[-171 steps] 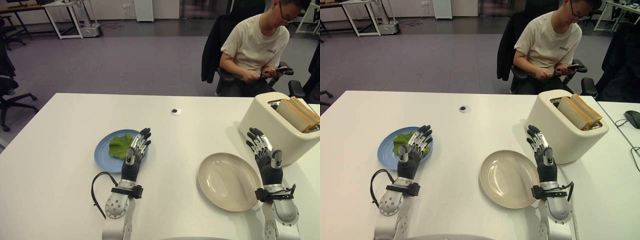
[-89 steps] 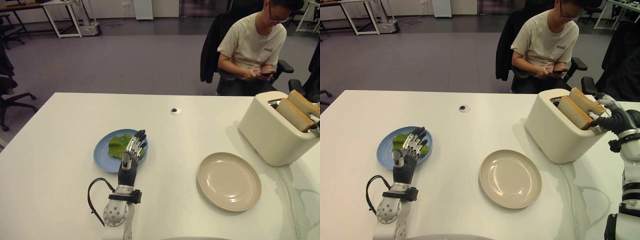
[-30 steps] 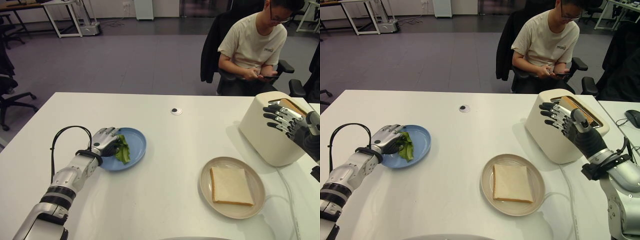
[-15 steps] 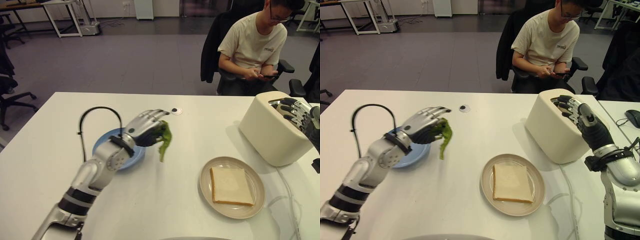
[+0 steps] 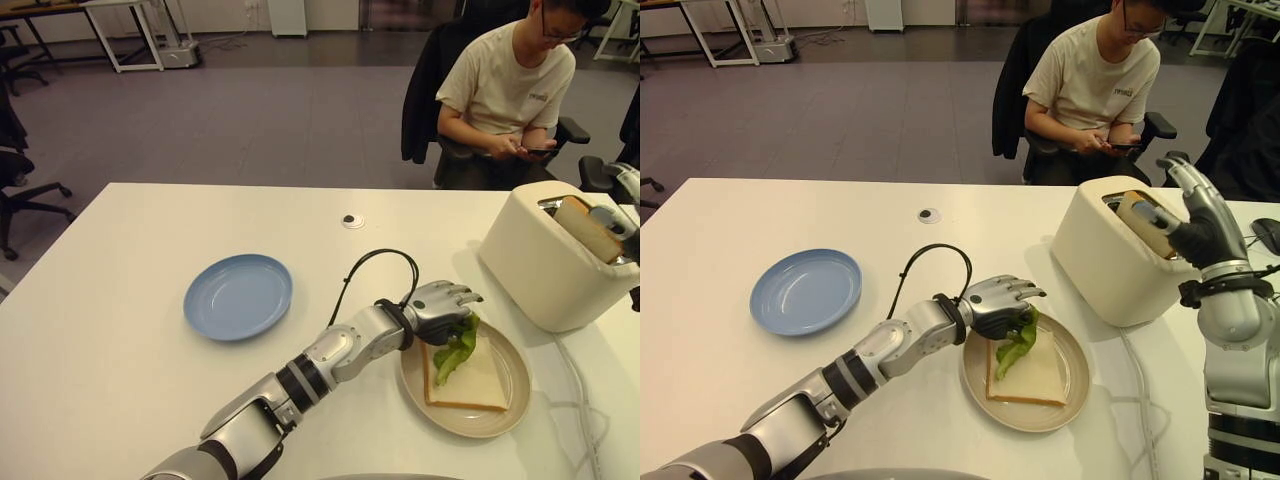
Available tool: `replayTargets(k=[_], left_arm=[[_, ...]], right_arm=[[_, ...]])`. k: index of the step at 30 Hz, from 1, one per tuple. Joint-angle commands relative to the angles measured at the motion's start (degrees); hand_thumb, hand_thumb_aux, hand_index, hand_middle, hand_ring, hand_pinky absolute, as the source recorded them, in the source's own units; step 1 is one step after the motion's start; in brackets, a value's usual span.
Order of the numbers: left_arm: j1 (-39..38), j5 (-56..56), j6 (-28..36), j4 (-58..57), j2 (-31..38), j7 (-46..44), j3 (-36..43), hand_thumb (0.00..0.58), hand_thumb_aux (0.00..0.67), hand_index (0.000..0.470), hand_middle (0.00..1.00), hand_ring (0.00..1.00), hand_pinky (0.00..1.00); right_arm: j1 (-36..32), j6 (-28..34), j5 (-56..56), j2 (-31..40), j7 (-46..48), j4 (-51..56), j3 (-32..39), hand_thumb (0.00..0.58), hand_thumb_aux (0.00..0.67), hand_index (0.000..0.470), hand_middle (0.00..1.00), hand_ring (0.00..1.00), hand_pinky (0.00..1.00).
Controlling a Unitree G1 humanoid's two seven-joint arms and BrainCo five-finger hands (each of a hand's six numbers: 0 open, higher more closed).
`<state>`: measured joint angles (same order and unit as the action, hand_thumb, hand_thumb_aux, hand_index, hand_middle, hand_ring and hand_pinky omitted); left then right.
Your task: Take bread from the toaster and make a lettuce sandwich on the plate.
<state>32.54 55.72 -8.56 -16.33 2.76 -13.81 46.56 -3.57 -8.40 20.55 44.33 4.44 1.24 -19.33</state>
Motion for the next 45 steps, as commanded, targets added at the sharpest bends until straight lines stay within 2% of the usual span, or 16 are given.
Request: replayTargets(k=[1,4,7,8,9,12,14,15,16,17,18,27,32,35,38,45], left_arm=[[0.5,2.1,1.5,-0.6,-0.5,-0.2,1.3,0.580,0.670,0.470,0.00,0.00,0.00],[0.8,2.6,2.1,-0.1,-1.3,-0.4,1.8,0.580,0.654,0.459,0.00,0.00,0.00],[1.0,2.5,2.5,0.7,-2.0,-0.7,2.0,0.496,0.415,0.291,0.00,0.00,0.00],[1.1,2.4,2.6,1.2,-2.0,-0.7,1.9,0.294,0.200,0.140,0.00,0.00,0.00],[1.1,2.3,2.7,1.6,-1.9,-0.6,1.7,0.000,0.000,0.000,0.00,0.00,0.00],[1.3,2.1,3.1,2.6,-1.5,-0.2,0.8,0.000,0.000,0.000,0.00,0.00,0.00],[1.3,2.1,3.3,3.5,-1.2,-0.2,0.5,0.000,0.000,0.000,0.00,0.00,0.00],[1.2,2.1,3.4,4.1,-1.0,-0.3,0.4,0.000,0.000,0.000,0.00,0.00,0.00],[1.2,2.1,3.5,4.5,-0.8,-0.3,0.2,0.000,0.000,0.000,0.00,0.00,0.00],[1.2,2.2,3.5,5.0,-0.6,-0.3,0.0,0.000,0.000,0.000,0.00,0.00,0.00],[1.2,2.2,3.7,5.4,-0.4,-0.3,-0.3,0.000,0.000,0.000,0.00,0.00,0.00],[1.0,2.5,4.7,7.3,1.1,-0.1,-1.1,0.000,0.000,0.000,0.00,0.00,0.00],[0.0,2.9,5.0,10.4,3.2,1.0,-2.5,0.000,0.000,0.000,0.00,0.00,0.00],[-2.2,2.5,2.1,17.0,4.5,8.3,-4.8,0.000,0.000,0.000,0.00,0.00,0.00],[-6.1,1.1,-2.3,24.6,6.5,16.5,-8.2,0.000,0.000,0.000,0.00,0.00,0.00],[-19.1,-0.9,-14.4,44.9,14.6,27.3,-16.4,0.000,0.000,0.000,0.00,0.00,0.00]], right_arm=[[-1.2,-2.4,6.9,3.5,-5.0,11.0,3.7,0.000,0.000,0.000,0.00,0.00,0.00],[-2.4,-3.3,9.2,4.7,-7.6,15.8,5.3,0.000,0.000,0.000,0.00,0.00,0.00],[-3.5,-3.8,9.7,5.4,-9.8,19.1,5.8,0.000,0.000,0.000,0.00,0.00,0.00],[-4.1,-4.1,9.6,5.6,-10.2,20.2,6.0,0.000,0.000,0.000,0.00,0.00,0.00],[-4.4,-4.4,9.4,5.7,-10.3,20.8,6.3,0.000,0.000,0.000,0.00,0.00,0.00],[-5.0,-5.3,8.6,5.4,-10.2,21.1,6.9,0.018,0.011,0.007,0.00,0.00,0.00],[-5.5,-5.6,8.2,5.2,-10.0,21.1,7.2,0.301,0.205,0.144,0.00,0.00,0.00],[-5.7,-5.8,7.8,5.1,-9.9,20.9,7.3,0.470,0.378,0.265,0.00,0.00,0.00],[-6.0,-6.0,7.5,5.1,-9.8,20.7,7.3,0.555,0.531,0.372,0.00,0.00,0.00],[-6.2,-6.2,7.3,5.1,-9.7,20.4,7.3,0.577,0.623,0.437,0.00,0.00,0.00],[-6.5,-6.4,6.9,5.1,-9.6,20.1,7.3,0.580,0.670,0.470,0.00,0.00,0.00],[-6.8,-6.6,3.7,4.7,-8.1,16.0,6.0,0.580,0.670,0.470,0.00,0.00,0.00],[-9.5,-5.2,-5.7,4.4,-6.3,9.6,-0.9,0.580,0.670,0.470,0.00,0.00,0.00],[-11.7,-0.5,-16.1,3.7,-1.8,-0.7,-5.8,0.580,0.670,0.470,0.00,0.00,0.00],[-11.1,6.8,-26.2,2.0,4.6,-10.9,-5.8,0.580,0.670,0.470,0.00,0.00,0.00],[0.6,28.2,-46.4,2.4,25.0,-20.9,-1.7,0.580,0.670,0.470,0.00,0.00,0.00]])
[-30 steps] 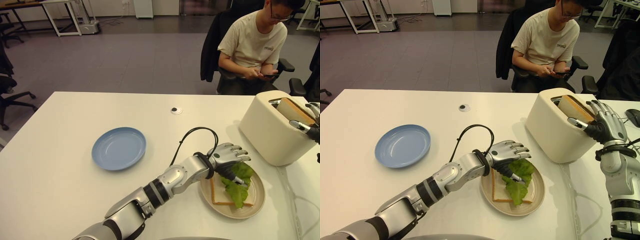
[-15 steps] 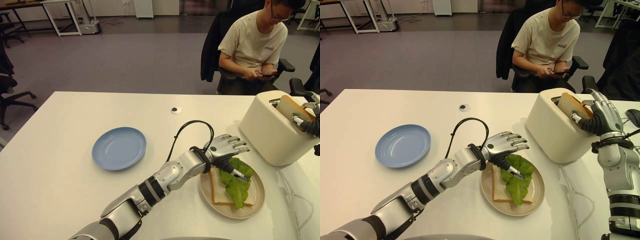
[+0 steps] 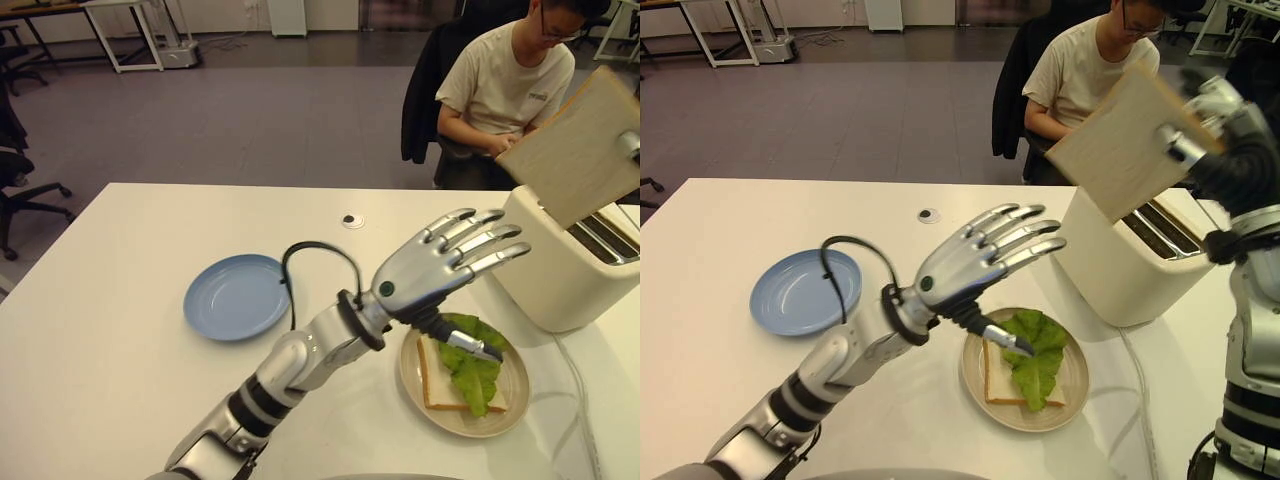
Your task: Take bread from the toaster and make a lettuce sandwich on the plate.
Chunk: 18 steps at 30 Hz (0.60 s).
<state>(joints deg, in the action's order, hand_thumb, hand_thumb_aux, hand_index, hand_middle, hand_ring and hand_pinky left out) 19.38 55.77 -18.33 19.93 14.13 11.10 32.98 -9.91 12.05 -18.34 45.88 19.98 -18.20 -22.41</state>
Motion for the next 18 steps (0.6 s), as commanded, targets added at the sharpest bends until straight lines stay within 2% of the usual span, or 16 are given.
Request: replayTargets(k=[1,4,7,14,18], left_arm=[[-7.2,-1.0,-5.5,10.2,3.7,2.4,-3.5,0.000,0.000,0.000,0.00,0.00,0.00],[-10.0,-0.9,-8.1,12.3,4.5,2.6,-4.6,0.000,0.000,0.000,0.00,0.00,0.00],[-11.8,-0.1,-10.2,12.4,4.4,2.2,-4.2,0.000,0.000,0.000,0.00,0.00,0.00],[-13.4,0.9,-12.5,3.4,4.1,-2.6,0.9,0.000,0.000,0.000,0.00,0.00,0.00],[-13.8,-0.7,-14.6,-6.9,4.8,-7.0,5.9,0.000,0.000,0.000,0.00,0.00,0.00]], right_arm=[[8.8,9.5,-9.3,1.0,12.1,-1.8,1.5,0.580,0.670,0.470,0.00,0.00,0.00],[15.3,10.2,-10.5,1.7,20.8,-0.4,3.5,0.580,0.670,0.470,0.00,0.00,0.00],[18.5,7.2,-7.3,2.3,26.1,2.7,6.0,0.580,0.670,0.470,0.00,0.00,0.00],[20.8,3.8,-0.6,-2.5,25.1,4.8,14.2,0.580,0.670,0.470,0.00,0.00,0.00],[20.9,1.1,3.0,-4.3,23.4,5.2,16.7,0.580,0.670,0.470,0.00,0.00,0.00]])
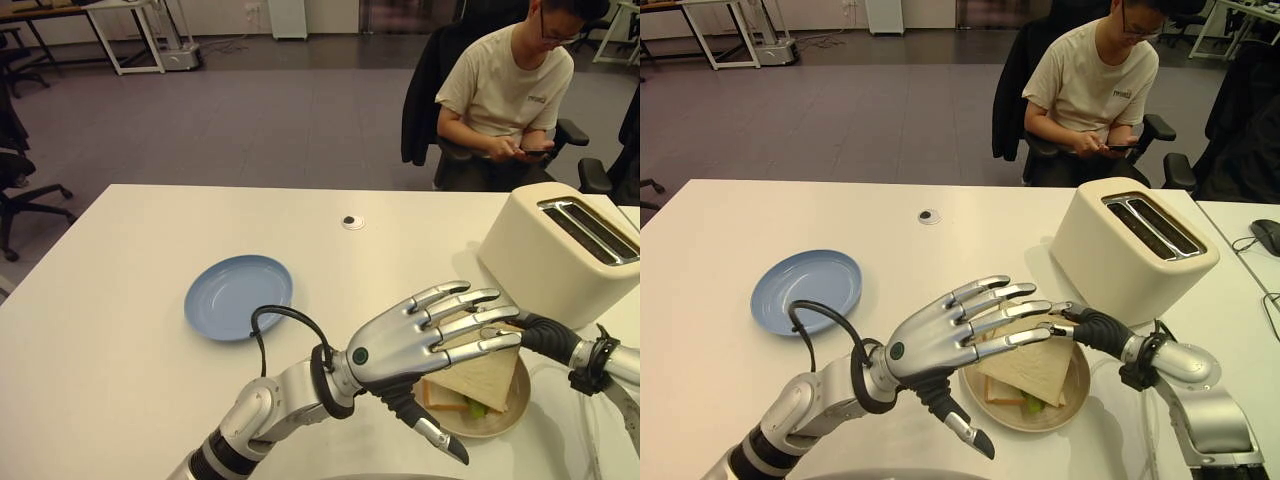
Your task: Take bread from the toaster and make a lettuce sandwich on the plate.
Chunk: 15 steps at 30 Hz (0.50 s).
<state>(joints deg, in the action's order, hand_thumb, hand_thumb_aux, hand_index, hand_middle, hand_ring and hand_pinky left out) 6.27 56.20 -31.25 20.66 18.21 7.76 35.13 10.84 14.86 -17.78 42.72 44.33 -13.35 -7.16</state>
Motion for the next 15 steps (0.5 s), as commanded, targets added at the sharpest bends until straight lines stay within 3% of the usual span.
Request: replayTargets(k=[1,7,8,9,10,15], left_arm=[[-0.5,-0.9,-2.8,-10.9,1.2,-4.5,5.4,0.000,0.000,0.000,0.00,0.00,0.00],[-0.9,-2.8,-6.0,-20.9,1.8,-7.8,9.1,0.000,0.000,0.000,0.00,0.00,0.00],[-0.9,-3.1,-6.4,-21.9,2.0,-8.4,9.4,0.000,0.000,0.000,0.00,0.00,0.00],[-0.9,-3.4,-6.8,-22.9,2.2,-8.8,9.7,0.000,0.000,0.000,0.00,0.00,0.00],[-0.8,-3.6,-7.3,-24.0,2.4,-9.0,9.9,0.000,0.000,0.000,0.00,0.00,0.00],[-0.4,-4.7,-8.1,-27.1,2.8,-9.6,10.2,0.000,0.000,0.000,0.00,0.00,0.00]], right_arm=[[0.3,-1.9,2.8,-1.2,-0.9,0.0,1.8,0.580,0.670,0.470,0.00,0.00,0.00],[1.5,-4.0,5.5,0.1,0.0,-0.2,2.0,0.580,0.670,0.470,0.00,0.00,0.00],[1.4,-4.1,5.6,0.0,0.0,-0.3,1.9,0.523,0.460,0.323,0.00,0.00,0.00],[1.3,-4.0,5.7,-0.1,-0.1,-0.6,1.8,0.334,0.234,0.164,0.00,0.00,0.00],[1.4,-3.9,5.7,-0.2,-0.2,-1.0,1.8,0.000,0.000,0.000,0.00,0.00,0.00],[0.0,-2.7,2.7,-1.8,-1.2,-5.1,-0.2,0.000,0.000,0.000,0.00,0.00,0.00]])
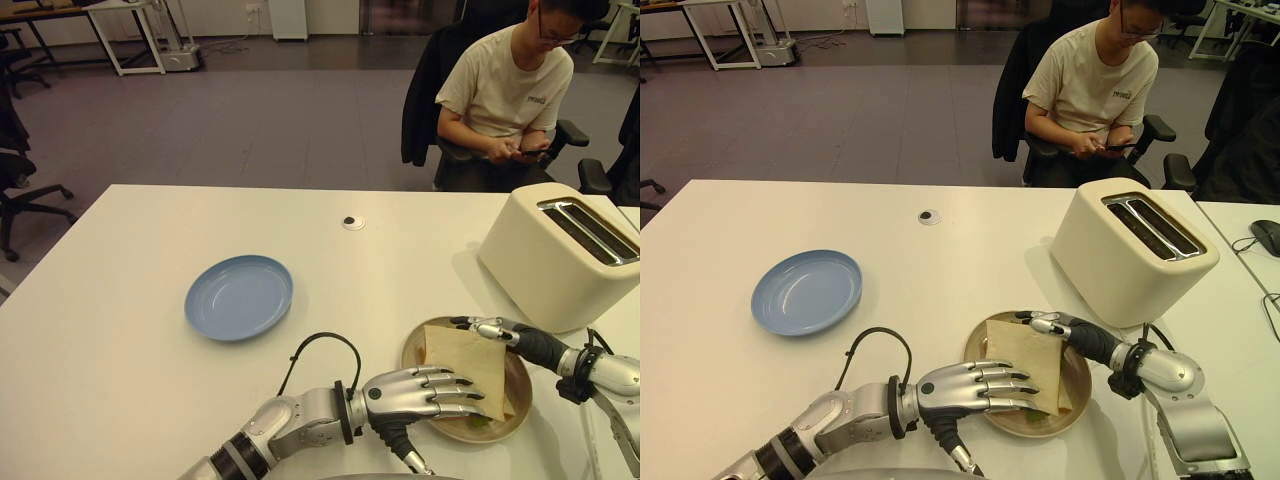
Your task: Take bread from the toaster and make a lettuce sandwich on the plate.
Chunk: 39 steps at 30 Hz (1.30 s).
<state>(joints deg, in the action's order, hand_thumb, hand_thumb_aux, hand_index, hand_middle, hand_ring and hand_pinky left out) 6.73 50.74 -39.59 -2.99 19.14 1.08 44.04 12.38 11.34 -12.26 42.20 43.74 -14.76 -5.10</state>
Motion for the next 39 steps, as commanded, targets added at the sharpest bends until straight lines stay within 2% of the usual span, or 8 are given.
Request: replayTargets(k=[1,23,25,26,27,28,30,39], left_arm=[[-0.8,0.6,0.0,-3.7,1.9,-3.1,1.3,0.000,0.000,0.000,0.00,0.00,0.00],[-4.0,-18.1,5.1,12.4,-0.6,-8.9,-5.6,0.000,0.000,0.000,0.00,0.00,0.00],[-5.5,-38.3,12.9,20.8,-1.8,-13.5,-7.1,0.000,0.000,0.000,0.70,0.70,0.70],[-5.8,-47.2,16.9,24.4,-1.9,-15.6,-8.1,0.000,0.000,0.000,1.00,1.00,1.00],[-5.9,-54.6,19.8,26.9,-1.3,-17.3,-8.9,0.000,0.000,0.000,1.00,1.00,1.00],[-6.1,-59.7,21.7,28.2,-0.3,-19.0,-9.8,0.539,0.491,0.345,1.00,1.00,1.00],[-7.1,-64.7,23.8,28.8,3.1,-23.2,-10.7,0.580,0.670,0.470,1.00,1.00,1.00],[-9.2,-53.9,25.7,21.8,18.0,-39.9,-11.8,0.580,0.670,0.470,1.00,1.00,1.00]], right_arm=[[-2.4,0.9,-4.2,-2.1,-1.2,-4.5,-3.3,0.000,0.000,0.000,0.00,0.00,0.00],[-11.4,-1.0,-12.4,-10.3,-11.2,-4.5,-14.9,0.000,0.000,0.000,0.00,0.00,0.00],[-9.8,-1.5,-15.6,-11.2,-8.7,-4.3,-15.5,0.036,0.021,0.015,0.00,0.00,0.00],[-9.1,-1.7,-17.1,-11.5,-7.3,-4.4,-15.8,0.487,0.402,0.282,0.00,0.00,0.00],[-8.6,-1.7,-19.2,-11.8,-5.7,-4.7,-16.3,0.580,0.670,0.470,0.00,0.00,0.00],[-8.1,-1.6,-21.3,-11.9,-4.2,-5.1,-17.0,0.580,0.670,0.470,0.29,0.29,0.29],[-6.9,0.2,-26.8,-11.0,-0.6,-5.9,-18.7,0.580,0.670,0.470,0.96,0.96,0.96],[16.2,-1.7,-20.6,8.7,36.2,0.0,-17.8,0.580,0.670,0.470,1.00,1.00,1.00]])
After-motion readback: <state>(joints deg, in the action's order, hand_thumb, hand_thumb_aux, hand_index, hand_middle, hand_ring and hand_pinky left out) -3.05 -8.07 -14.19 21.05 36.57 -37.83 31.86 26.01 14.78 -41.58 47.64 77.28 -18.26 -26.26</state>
